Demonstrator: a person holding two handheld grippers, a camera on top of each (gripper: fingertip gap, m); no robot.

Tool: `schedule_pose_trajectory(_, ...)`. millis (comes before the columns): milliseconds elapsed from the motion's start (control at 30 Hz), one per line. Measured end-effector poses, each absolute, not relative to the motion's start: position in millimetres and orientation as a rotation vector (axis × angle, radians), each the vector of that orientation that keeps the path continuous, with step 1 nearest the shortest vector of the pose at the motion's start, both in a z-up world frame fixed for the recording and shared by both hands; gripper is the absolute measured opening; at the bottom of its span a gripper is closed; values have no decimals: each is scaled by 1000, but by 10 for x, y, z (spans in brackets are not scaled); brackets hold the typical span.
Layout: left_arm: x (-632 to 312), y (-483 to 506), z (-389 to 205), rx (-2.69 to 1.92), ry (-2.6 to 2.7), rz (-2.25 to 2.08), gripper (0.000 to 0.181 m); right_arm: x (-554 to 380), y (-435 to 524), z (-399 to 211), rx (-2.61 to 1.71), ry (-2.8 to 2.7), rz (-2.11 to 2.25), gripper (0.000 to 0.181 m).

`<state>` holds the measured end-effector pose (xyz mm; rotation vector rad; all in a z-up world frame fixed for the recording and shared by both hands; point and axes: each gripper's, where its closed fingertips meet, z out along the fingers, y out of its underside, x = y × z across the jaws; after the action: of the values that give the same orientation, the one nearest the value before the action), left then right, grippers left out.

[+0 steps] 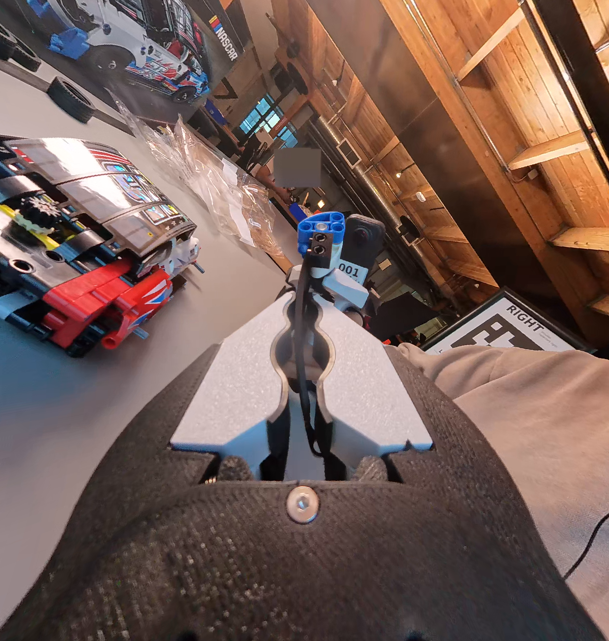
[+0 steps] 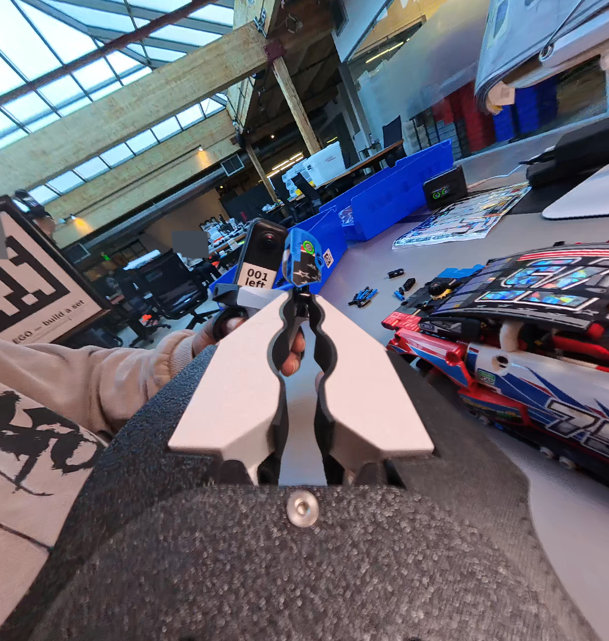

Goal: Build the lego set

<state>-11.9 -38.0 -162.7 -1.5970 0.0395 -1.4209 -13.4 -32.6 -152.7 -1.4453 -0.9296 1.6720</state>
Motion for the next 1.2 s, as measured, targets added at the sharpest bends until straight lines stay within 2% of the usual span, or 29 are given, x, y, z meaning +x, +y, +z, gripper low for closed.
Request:
schedule_pose_trajectory(133,-123,-373,-1651,-1623,50,-1363,1,-141,-308,-1554,-1410,-966,1546,5)
schedule_pose_trajectory(367,-155,-369,-1664,-1635,47,-1364,1,-162,-317,-1583,-1438,-987,1568,7)
schedule_pose_trajectory(467,-241,-338,-1717,-1656,20,-1350,1,-125,-370,-1689,-1444,-1167,1585,33)
schedule_pose_trajectory(567,-297,-326,-1782,-1690,10,-1339,2,-31,-236,-1838,-1427,-1304,1396,44)
schedule_pose_trajectory(667,-243,-348,-1885,-1762,91,-1299,1,49,-173,-1912,-1344,-1435,1206,42)
schedule_pose_trajectory(900,22,-471,-2250,-1958,476,-1016,3,56,-345,-2021,-1340,-1599,1244,43)
schedule_pose_trajectory(1000,100,-498,-2343,-1980,590,-915,3,54,-418,-2102,-1349,-1655,1262,30)
schedule_pose_trajectory(1200,103,-463,-2383,-1966,663,-807,3,99,-442,-2193,-1343,-1722,1173,22)
